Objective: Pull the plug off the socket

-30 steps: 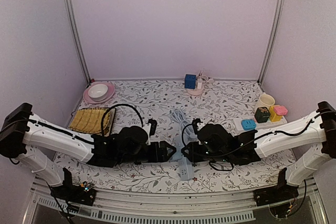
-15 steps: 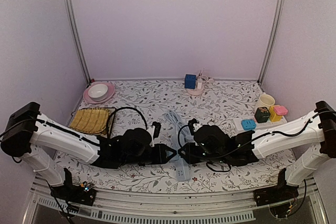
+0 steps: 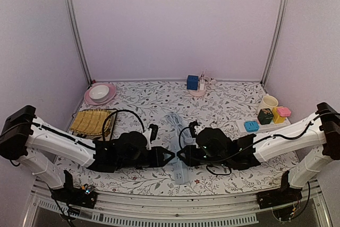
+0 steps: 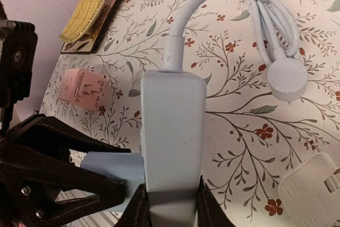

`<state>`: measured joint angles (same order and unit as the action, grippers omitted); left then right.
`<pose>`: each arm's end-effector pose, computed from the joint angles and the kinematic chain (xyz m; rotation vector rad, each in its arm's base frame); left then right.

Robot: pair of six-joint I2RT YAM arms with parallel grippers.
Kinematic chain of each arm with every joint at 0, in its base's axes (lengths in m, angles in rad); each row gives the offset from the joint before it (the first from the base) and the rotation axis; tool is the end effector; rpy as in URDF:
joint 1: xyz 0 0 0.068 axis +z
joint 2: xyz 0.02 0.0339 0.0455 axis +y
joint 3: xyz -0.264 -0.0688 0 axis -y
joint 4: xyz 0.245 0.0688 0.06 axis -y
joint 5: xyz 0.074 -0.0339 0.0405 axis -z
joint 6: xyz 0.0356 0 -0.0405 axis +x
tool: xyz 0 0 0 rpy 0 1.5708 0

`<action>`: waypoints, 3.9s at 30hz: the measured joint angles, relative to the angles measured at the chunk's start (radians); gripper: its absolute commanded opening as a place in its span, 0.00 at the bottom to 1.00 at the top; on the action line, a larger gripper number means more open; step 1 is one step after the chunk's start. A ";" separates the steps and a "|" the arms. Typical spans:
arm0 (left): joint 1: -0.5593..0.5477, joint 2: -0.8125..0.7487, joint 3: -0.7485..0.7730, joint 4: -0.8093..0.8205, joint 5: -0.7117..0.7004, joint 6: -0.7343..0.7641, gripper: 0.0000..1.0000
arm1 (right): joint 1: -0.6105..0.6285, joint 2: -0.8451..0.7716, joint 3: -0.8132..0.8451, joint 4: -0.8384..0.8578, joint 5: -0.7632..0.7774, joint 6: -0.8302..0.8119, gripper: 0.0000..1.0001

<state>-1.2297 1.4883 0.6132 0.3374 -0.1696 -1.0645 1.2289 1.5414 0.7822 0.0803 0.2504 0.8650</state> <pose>0.1044 -0.2760 0.1711 0.0803 2.3369 -1.1276 0.1142 0.2945 0.1841 -0.2877 2.3492 0.8292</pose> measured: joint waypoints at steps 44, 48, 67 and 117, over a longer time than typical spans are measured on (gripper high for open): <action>0.013 -0.027 0.022 -0.146 -0.007 0.071 0.05 | -0.039 0.087 -0.024 0.127 -0.101 0.032 0.03; 0.014 -0.027 0.022 -0.151 -0.007 0.073 0.07 | -0.043 0.094 -0.023 0.132 -0.108 0.034 0.03; 0.037 -0.030 0.033 -0.198 -0.016 0.067 0.10 | -0.060 0.156 -0.023 0.228 -0.126 0.053 0.03; 0.090 0.050 0.040 -0.207 0.103 0.095 0.52 | -0.195 0.179 -0.177 0.314 0.031 -0.026 0.61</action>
<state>-1.1400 1.5379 0.6537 0.1303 -0.0662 -0.9691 1.0340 1.7199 0.6056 0.3946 0.2817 0.8394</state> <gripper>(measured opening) 0.496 0.545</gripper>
